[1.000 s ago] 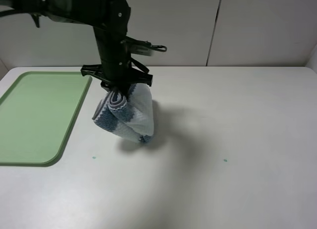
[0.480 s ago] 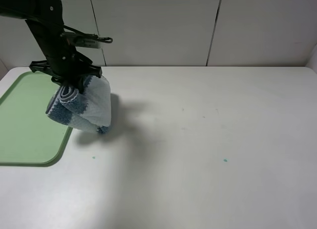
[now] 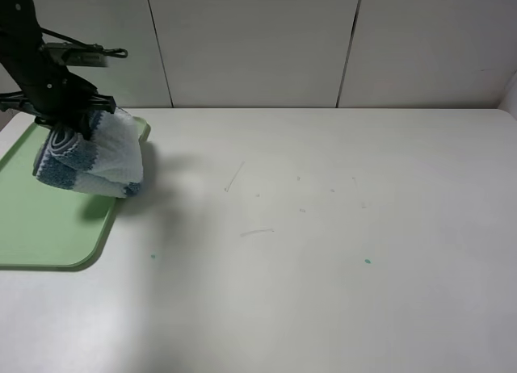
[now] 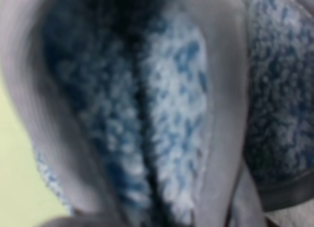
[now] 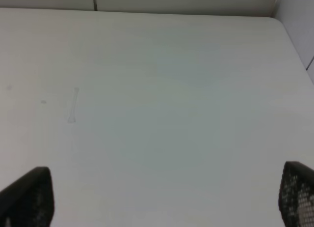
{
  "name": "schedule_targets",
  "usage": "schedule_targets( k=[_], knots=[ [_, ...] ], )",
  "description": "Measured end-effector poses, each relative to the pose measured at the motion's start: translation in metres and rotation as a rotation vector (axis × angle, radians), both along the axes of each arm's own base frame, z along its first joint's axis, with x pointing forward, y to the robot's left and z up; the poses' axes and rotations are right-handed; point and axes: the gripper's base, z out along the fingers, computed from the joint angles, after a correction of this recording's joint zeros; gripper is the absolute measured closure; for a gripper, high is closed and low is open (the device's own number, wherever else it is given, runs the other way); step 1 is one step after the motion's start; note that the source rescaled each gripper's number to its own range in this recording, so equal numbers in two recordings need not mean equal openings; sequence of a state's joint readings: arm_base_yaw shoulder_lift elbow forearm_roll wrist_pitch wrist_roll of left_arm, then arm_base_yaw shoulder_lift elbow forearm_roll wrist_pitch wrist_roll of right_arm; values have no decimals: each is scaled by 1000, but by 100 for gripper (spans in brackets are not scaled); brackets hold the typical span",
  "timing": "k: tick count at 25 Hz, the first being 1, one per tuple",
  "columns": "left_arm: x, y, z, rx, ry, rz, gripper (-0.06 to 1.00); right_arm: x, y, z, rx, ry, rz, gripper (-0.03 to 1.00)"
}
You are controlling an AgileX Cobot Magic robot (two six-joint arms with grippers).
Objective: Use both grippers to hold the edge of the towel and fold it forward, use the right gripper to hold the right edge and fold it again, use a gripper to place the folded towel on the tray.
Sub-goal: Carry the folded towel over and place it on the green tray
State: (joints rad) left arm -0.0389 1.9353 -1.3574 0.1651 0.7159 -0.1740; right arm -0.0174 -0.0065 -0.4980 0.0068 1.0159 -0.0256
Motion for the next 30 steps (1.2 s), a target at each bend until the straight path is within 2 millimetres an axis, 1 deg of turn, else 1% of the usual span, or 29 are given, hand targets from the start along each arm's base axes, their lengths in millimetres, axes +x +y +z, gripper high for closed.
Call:
schedule_targets(
  k=[3,7,10,17,18,19,20,21,22,23,24,26,30],
  knots=[
    [2,15,-3,0,-8,32,74,0,0,0,0,0,0,-3],
    [3,29,-15,-2,0,63,74,0,0,0,0,0,0,-3],
    [4,34,-22,0,11,73,74,0,0,0,0,0,0,-3],
    [4,40,-26,13,21,75,74,0,0,0,0,0,0,-3],
    [4,40,-26,13,21,77,70,0,0,0,0,0,0,-3],
    [4,42,-26,13,21,81,61,0,0,0,0,0,0,-3],
    [4,44,-26,12,21,86,49,0,0,0,0,0,0,-3],
    [3,46,-26,11,22,98,31,0,0,0,0,0,0,-3],
    [3,49,-26,6,26,117,17,0,0,0,0,0,0,-3],
    [2,52,-26,4,33,130,9,0,0,0,1,0,1,-3],
    [1,53,-27,3,42,136,4,0,0,0,1,0,1,-3],
    [-1,56,-26,9,59,143,-2,0,0,0,2,0,2,-3],
    [-3,58,-21,29,90,136,-5,0,0,0,2,0,2,-3]
  ],
)
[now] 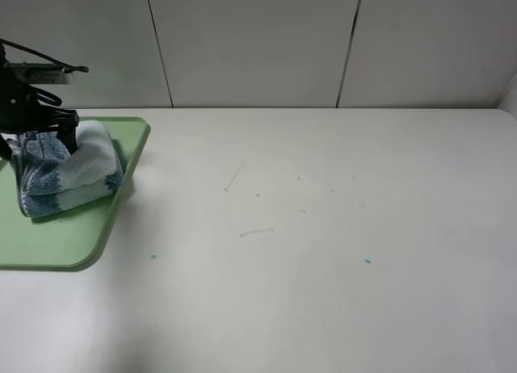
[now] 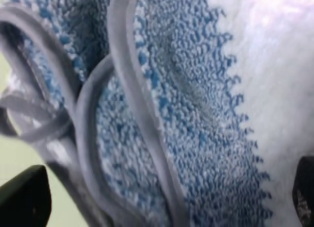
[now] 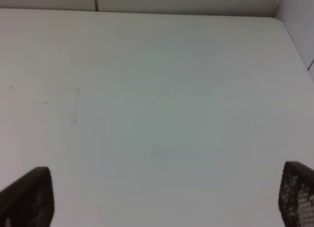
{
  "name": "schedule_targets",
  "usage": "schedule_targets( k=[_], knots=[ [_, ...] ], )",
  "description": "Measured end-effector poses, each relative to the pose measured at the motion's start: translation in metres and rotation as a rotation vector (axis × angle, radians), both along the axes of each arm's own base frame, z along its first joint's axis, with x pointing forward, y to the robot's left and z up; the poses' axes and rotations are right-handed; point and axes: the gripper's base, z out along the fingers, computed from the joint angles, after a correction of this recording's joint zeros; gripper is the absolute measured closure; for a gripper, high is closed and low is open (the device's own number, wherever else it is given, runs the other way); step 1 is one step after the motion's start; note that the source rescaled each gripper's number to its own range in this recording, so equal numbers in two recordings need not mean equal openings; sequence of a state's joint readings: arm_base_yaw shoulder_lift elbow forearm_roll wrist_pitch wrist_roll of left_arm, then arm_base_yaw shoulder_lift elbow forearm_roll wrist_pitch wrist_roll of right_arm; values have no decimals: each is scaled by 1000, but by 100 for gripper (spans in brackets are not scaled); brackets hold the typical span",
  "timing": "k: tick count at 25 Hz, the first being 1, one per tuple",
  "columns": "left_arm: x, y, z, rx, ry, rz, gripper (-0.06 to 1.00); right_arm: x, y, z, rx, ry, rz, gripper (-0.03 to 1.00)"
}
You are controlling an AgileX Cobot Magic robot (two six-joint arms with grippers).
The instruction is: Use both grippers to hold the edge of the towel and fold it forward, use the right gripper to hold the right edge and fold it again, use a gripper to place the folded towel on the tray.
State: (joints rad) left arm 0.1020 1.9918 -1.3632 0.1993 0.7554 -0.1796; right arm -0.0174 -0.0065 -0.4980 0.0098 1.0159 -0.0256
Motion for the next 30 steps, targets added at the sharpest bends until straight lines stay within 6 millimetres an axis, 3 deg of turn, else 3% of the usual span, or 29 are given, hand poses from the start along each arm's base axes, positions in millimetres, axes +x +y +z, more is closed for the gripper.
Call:
schedule_targets(
  k=[7,22,30],
  knots=[
    [-5,2,44,21,32,20,-5,0,0,0,0,0,0,-3],
    [-60,-14,129,-79,40,-69,-6,0,0,0,0,0,0,-3],
    [-118,-20,157,-70,-30,-82,-6,0,0,0,0,0,0,-3]
  ],
)
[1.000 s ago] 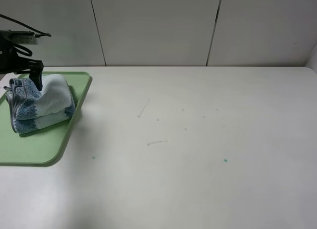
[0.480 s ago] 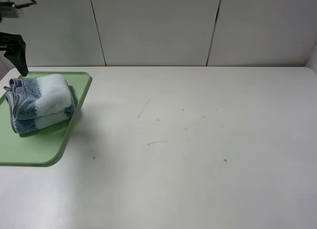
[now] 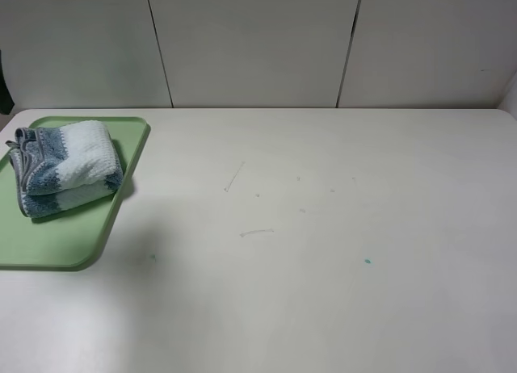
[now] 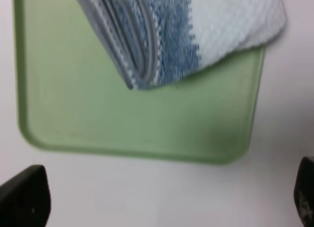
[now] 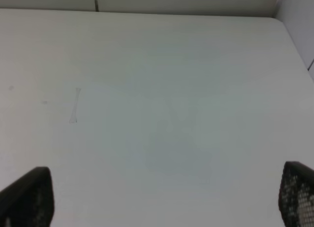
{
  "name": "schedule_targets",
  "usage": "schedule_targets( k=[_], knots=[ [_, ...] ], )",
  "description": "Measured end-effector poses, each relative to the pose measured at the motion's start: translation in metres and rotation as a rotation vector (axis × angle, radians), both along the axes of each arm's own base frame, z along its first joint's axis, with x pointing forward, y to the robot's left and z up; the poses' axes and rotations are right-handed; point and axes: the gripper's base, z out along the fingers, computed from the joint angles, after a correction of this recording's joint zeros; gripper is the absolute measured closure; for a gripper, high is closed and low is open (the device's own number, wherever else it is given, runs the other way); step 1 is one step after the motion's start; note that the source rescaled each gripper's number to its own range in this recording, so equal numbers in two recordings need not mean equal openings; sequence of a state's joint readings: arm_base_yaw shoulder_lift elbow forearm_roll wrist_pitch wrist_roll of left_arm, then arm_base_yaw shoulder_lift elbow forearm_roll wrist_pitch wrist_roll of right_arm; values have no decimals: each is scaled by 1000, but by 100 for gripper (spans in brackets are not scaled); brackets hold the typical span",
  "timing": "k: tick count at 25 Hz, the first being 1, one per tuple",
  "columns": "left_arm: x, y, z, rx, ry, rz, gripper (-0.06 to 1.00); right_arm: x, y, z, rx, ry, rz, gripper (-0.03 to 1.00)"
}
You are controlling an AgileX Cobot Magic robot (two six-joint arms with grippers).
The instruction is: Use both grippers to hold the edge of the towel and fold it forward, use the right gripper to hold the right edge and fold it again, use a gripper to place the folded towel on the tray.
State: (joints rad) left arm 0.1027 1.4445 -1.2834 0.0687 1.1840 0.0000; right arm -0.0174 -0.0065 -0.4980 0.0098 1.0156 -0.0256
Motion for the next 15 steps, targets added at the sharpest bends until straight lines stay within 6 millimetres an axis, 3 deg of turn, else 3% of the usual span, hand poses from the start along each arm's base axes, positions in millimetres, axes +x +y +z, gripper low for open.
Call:
schedule_targets(
  k=[15],
  knots=[
    [-145,-21,29,-30,-276,-37,-6,0,0,0,0,0,0,-3]
  ],
)
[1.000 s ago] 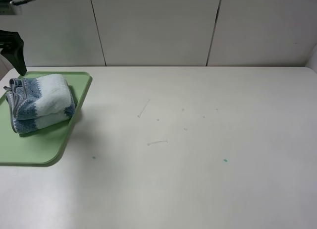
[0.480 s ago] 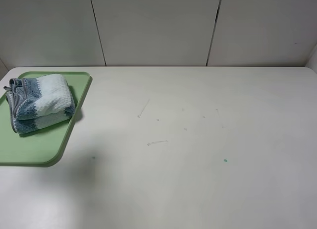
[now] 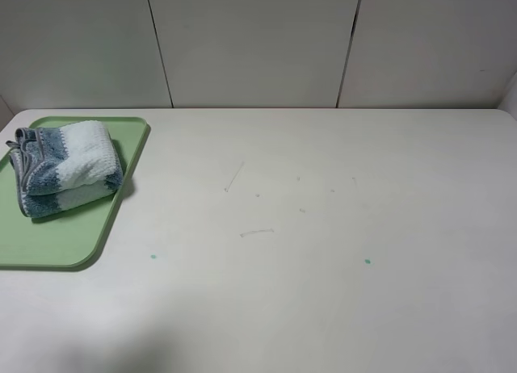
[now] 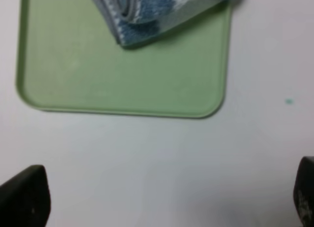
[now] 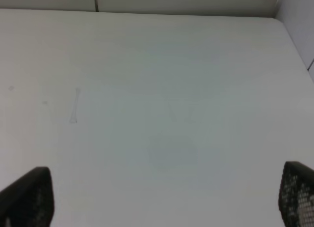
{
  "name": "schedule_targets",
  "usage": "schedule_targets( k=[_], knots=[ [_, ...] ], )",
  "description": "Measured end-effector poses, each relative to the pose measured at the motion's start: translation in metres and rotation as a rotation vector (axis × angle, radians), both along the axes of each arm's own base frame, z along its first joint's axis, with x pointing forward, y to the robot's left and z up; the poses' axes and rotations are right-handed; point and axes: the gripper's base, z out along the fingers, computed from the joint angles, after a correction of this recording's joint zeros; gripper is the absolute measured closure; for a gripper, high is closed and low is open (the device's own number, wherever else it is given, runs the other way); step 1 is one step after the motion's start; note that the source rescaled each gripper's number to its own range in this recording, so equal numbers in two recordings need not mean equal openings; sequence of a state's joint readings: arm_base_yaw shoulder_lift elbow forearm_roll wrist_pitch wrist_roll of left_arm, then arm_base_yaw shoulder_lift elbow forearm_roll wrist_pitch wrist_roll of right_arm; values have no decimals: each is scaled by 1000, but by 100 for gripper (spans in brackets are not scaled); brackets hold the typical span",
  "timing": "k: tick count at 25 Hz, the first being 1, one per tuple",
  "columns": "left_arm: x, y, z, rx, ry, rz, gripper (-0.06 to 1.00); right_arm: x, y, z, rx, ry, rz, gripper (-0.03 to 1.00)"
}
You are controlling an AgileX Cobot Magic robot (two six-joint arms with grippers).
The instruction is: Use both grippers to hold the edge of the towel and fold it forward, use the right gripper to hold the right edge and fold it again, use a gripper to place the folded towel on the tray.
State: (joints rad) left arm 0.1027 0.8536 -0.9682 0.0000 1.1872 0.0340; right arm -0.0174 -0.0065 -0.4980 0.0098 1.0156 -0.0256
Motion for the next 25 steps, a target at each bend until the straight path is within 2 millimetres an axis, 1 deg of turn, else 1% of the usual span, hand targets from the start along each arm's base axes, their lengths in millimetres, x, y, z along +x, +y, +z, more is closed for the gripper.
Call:
schedule_targets(
  k=[3,6,10,13,17,19,22,25],
  knots=[
    [-29,-6,0,-18,-78,-11,-6,0,0,0,0,0,0,-3],
    [-59,-11,-6,-35,-161,-21,-6,0,0,0,0,0,0,-3],
    [-95,-16,-25,-38,-253,-38,-6,0,0,0,0,0,0,-3],
    [-114,-18,-42,-30,-337,-41,-6,0,0,0,0,0,0,-3],
    [-132,-19,-60,0,-497,-117,-6,0,0,0,0,0,0,-3],
    [-137,-19,-67,25,-564,-173,-6,0,0,0,0,0,0,-3],
    [-137,-18,-80,31,-543,-194,-6,0,0,0,0,0,0,-3],
    [-136,-18,-84,21,-527,-196,-6,0,0,0,0,0,0,-3]
  ],
)
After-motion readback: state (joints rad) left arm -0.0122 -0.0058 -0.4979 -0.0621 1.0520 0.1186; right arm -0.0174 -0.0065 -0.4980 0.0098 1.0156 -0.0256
